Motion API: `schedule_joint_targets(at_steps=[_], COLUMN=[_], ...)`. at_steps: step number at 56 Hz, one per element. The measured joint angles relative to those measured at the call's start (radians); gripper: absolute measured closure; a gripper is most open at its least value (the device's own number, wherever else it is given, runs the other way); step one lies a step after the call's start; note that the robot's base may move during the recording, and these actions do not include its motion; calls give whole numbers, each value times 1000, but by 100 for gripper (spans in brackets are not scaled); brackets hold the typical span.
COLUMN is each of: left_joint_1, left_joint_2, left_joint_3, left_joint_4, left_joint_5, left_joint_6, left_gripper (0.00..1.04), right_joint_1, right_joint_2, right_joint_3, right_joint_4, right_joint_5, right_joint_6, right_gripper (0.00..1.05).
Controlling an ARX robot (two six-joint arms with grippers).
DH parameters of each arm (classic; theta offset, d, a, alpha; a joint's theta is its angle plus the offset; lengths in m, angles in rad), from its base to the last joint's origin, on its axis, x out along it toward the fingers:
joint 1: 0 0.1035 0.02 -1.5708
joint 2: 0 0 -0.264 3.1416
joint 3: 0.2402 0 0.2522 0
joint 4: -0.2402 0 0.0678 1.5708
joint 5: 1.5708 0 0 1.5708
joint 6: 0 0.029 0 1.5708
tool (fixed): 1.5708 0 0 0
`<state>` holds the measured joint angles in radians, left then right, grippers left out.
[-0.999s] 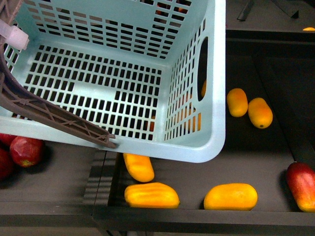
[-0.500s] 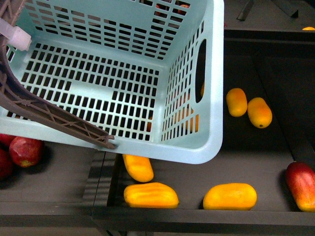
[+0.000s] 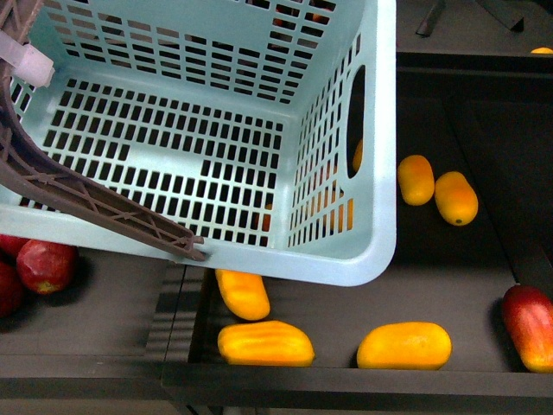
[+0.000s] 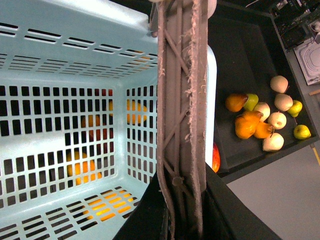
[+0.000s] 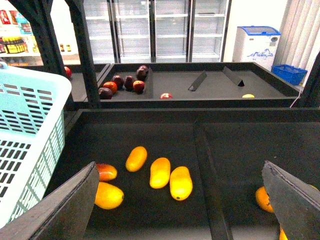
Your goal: Pick mango and avocado into basket
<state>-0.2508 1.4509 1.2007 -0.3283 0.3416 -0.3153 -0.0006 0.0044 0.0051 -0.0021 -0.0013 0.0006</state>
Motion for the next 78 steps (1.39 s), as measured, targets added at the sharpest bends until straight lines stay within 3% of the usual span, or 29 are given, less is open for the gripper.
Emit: schedule_joint_targets(at_steps=[56,59,63,78], left_joint_1=[0,0,0,0], left_joint_2=[0,0,0,0], left_joint_3=[0,0,0,0], left_joint_4=[0,0,0,0], left_joint_5=[0,0,0,0], left_joint_6=[0,0,0,0], left_gripper=[93,93,93,93], right_joint_1=[8,34,43,-3], right_joint_2=[3,41,136,620], right_joint_3=[0,0,5,145], right_joint_4=[8,71,148,372], right_joint_5=[26,126,150,96], right_joint_6=[5,12,14,-8], right_gripper=[8,8,8,8])
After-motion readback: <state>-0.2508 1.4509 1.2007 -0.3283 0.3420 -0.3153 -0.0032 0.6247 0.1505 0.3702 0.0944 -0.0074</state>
